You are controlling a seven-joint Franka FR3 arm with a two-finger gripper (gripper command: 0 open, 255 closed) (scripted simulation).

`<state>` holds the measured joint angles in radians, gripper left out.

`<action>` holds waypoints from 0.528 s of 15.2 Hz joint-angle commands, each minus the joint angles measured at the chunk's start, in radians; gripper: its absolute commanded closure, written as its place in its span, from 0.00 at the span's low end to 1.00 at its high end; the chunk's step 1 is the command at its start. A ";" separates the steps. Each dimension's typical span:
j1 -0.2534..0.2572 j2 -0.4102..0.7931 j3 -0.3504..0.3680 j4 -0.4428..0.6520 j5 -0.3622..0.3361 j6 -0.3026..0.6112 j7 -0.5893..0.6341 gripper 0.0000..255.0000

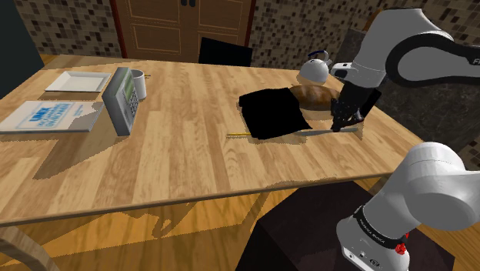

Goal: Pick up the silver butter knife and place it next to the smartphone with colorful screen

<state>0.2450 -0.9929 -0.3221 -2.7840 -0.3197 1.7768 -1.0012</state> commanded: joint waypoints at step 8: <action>0.016 0.005 0.031 0.119 0.033 -0.114 -0.008 1.00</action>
<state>0.2587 -0.9908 -0.2947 -2.6813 -0.2906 1.6766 -1.0082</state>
